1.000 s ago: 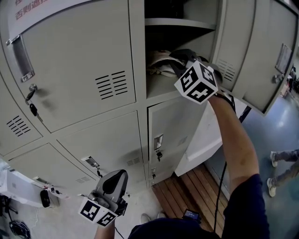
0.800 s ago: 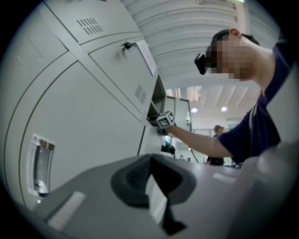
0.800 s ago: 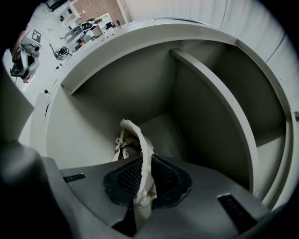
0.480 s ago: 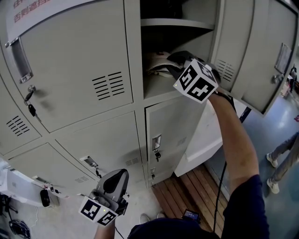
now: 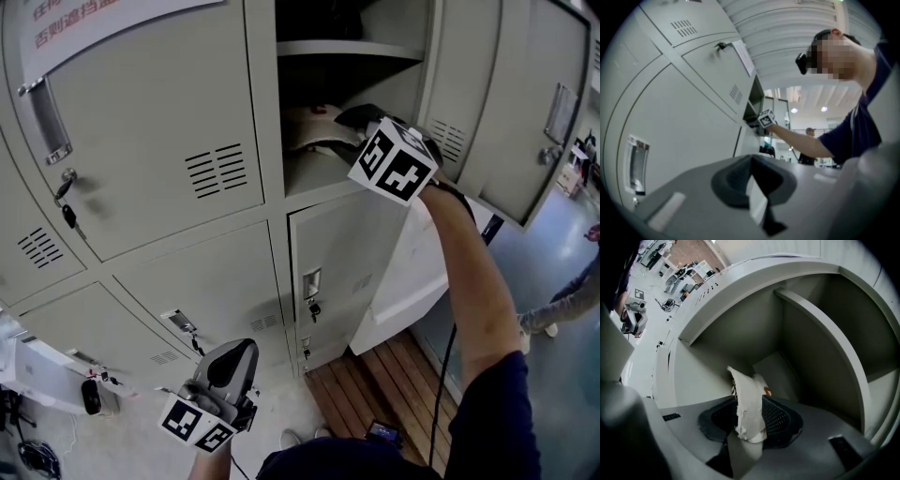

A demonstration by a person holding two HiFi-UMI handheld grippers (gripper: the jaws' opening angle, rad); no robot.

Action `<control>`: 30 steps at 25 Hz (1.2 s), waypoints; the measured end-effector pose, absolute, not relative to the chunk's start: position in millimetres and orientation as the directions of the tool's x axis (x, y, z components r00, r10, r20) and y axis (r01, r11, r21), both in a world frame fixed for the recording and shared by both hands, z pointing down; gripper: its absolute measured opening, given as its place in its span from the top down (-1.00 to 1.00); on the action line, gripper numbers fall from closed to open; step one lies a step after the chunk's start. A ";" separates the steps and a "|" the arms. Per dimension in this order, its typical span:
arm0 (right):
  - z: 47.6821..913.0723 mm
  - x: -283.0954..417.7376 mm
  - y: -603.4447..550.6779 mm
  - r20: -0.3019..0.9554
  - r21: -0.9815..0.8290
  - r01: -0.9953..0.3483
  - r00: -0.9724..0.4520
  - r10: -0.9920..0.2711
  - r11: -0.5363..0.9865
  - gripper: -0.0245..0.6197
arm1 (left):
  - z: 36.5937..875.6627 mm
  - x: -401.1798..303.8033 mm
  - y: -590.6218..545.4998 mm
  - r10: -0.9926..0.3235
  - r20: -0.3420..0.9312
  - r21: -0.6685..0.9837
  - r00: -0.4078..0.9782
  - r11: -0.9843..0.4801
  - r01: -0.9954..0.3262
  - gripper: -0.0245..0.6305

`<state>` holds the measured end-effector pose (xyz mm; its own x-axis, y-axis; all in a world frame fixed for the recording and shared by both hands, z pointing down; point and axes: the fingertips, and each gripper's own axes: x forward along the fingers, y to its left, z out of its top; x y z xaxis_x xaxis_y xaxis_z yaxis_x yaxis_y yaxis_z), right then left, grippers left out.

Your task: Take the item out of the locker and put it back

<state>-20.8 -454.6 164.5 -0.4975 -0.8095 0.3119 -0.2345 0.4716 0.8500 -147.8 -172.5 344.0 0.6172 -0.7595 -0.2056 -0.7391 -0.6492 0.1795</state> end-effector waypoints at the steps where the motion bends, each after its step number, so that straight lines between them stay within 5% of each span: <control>1: 163.3 -20.6 -451.5 0.310 0.849 -0.237 -0.502 -0.808 0.473 0.57 | 343.5 -147.5 -171.6 -0.759 -0.206 0.178 0.617 -0.649 -0.739 0.92; 15: 143.1 -9.4 -402.4 0.216 0.815 -0.331 -0.589 -0.779 0.476 0.57 | 342.0 -133.4 -156.8 -0.751 -0.193 0.164 0.631 -0.659 -0.734 0.92; 30: 110.6 36.3 -301.5 -0.064 0.663 -0.528 -0.746 -0.663 0.531 0.64 | 336.2 -97.6 -148.4 -0.722 -0.164 0.125 0.672 -0.691 -0.712 0.92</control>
<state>36.3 -301.5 110.6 -0.7461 -0.6627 -0.0639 -0.5282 0.5307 0.6628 -97.6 -148.4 336.2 0.6721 -0.7220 -0.1642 -0.7118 -0.6911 0.1253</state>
